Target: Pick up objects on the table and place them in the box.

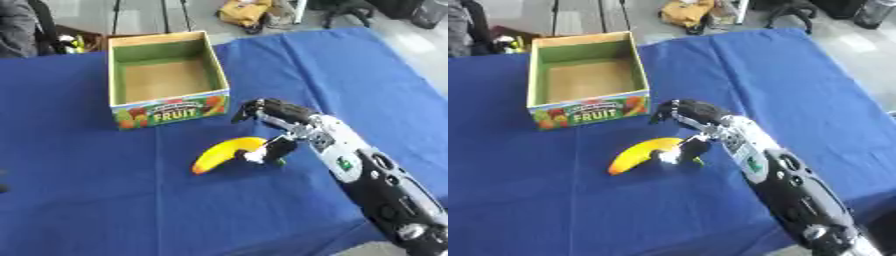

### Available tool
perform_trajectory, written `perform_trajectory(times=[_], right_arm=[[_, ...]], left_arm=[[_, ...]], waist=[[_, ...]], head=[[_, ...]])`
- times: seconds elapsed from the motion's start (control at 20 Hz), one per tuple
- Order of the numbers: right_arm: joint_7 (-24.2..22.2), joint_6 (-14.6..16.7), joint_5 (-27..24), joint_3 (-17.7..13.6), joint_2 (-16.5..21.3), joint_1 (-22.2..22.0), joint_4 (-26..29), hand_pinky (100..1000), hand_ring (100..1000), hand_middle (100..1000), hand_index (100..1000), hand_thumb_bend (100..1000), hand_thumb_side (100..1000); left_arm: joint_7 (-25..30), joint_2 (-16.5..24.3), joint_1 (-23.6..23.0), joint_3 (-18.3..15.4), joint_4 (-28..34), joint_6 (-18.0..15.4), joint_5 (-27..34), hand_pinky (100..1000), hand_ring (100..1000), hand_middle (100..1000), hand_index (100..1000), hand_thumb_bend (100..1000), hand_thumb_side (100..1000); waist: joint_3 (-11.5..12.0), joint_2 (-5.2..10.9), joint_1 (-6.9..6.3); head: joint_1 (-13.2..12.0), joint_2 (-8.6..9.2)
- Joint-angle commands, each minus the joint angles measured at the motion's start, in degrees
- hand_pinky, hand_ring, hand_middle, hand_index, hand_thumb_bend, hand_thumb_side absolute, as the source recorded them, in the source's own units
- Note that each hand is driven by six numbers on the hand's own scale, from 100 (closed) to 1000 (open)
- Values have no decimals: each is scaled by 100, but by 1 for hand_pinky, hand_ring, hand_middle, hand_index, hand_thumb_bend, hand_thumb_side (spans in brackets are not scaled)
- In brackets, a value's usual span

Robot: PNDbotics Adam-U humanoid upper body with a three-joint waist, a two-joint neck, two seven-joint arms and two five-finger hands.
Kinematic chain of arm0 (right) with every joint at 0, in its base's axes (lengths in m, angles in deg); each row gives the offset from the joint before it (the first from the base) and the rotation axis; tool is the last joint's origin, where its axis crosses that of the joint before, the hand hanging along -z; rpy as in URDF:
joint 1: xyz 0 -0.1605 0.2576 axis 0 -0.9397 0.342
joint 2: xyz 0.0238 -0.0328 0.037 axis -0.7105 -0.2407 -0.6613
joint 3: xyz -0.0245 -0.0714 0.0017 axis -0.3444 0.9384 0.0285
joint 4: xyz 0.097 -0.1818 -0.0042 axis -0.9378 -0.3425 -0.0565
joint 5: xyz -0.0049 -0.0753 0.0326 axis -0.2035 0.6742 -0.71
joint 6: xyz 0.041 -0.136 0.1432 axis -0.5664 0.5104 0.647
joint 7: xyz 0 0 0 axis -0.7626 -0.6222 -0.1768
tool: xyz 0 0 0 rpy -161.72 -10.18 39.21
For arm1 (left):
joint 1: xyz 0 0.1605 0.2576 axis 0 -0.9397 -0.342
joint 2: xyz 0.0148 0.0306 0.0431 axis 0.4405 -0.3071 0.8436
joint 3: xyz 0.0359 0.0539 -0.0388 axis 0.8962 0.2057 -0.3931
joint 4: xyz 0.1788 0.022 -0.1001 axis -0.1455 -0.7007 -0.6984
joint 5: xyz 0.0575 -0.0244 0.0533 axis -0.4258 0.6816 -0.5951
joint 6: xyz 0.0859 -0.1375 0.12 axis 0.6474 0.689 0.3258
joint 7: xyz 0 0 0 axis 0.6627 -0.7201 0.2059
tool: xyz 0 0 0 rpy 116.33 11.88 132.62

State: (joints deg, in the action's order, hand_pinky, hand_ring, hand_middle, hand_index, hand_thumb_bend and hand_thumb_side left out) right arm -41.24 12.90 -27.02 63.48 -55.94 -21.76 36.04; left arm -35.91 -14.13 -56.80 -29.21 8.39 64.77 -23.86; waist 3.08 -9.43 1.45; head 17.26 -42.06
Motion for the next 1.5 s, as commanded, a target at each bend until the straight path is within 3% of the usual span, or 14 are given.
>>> perform_trajectory(times=[0.05, 1.5], right_arm=[[-11, 80, 123, 24, 53, 98, 86, 671, 713, 672, 786, 378, 522], [103, 440, 1104, 249, 13, 152, 10, 667, 684, 643, 763, 376, 489]], left_arm=[[30, 68, 32, 9, 77, -13, -7, 641, 675, 600, 648, 274, 1000], [75, 58, 37, 21, 77, -12, -4, 640, 667, 601, 649, 272, 1000]], waist=[[-1, 74, -14], [40, 81, -13]], head=[[13, -6], [75, -3]])
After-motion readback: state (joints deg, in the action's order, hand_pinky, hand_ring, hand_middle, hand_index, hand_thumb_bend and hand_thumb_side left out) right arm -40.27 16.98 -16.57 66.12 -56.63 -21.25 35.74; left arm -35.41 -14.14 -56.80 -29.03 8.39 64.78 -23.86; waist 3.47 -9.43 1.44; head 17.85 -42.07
